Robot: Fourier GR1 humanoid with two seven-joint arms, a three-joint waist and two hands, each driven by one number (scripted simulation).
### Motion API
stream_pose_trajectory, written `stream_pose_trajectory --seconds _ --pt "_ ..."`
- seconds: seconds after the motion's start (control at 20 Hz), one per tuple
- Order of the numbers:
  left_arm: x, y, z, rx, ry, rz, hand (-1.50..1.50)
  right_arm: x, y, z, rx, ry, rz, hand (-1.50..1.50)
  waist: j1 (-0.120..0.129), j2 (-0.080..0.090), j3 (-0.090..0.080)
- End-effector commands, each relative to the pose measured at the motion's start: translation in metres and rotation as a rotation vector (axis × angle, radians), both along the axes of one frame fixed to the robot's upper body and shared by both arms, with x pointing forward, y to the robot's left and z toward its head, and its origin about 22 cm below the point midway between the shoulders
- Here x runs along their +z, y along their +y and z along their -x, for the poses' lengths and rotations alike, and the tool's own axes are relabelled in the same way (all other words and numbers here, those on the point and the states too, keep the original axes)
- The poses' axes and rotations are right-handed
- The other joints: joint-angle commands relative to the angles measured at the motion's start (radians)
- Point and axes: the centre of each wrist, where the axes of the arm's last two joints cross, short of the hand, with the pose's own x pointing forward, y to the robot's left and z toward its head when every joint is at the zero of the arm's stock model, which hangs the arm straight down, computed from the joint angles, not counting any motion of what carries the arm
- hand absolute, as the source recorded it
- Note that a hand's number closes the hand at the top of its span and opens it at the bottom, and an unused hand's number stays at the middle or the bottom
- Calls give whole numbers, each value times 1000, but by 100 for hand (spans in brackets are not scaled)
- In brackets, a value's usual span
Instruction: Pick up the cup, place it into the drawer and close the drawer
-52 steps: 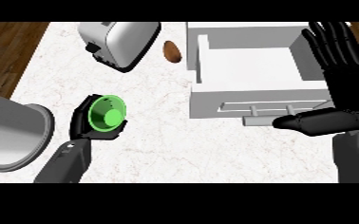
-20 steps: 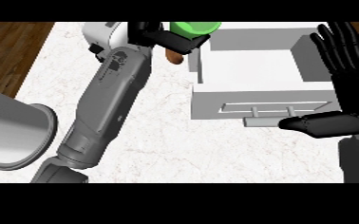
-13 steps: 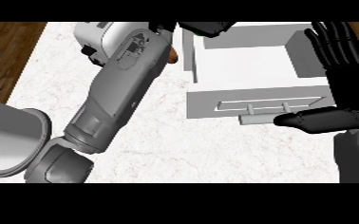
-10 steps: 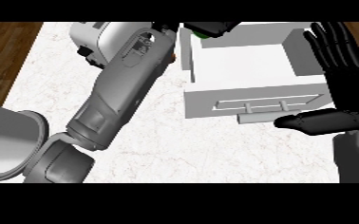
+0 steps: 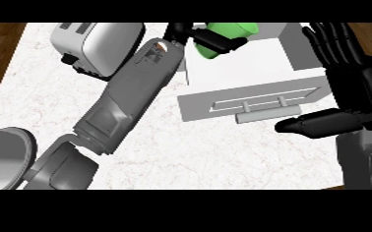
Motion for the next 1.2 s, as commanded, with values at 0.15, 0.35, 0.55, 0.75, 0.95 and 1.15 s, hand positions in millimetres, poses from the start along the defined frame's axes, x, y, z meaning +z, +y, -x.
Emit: stream_pose_trajectory --seconds 0.15,0.35,0.55,0.75,0.95,1.15 --pt "-21 5 4 -40 23 -49 -150 4 7 -3 48 -14 -3 -150 -50 15 0" --pt "-20 4 6 -8 20 77 -150 6 28 -9 210 -4 -18 -150 -83 23 -1" --pt "-11 2 6 -75 -4 233 -150 15 46 -10 395 -9 17 150 -62 19 -3" --pt "-7 1 7 -63 -85 340 -150 0 49 0 576 80 72 150 -43 4 -3" --pt "-2 0 6 -15 -101 398 -150 -4 38 -1 627 175 373 150 -19 2 -2" --pt "-4 1 4 22 -112 389 -150 -5 22 3 508 239 557 -150 29 -9 -2"
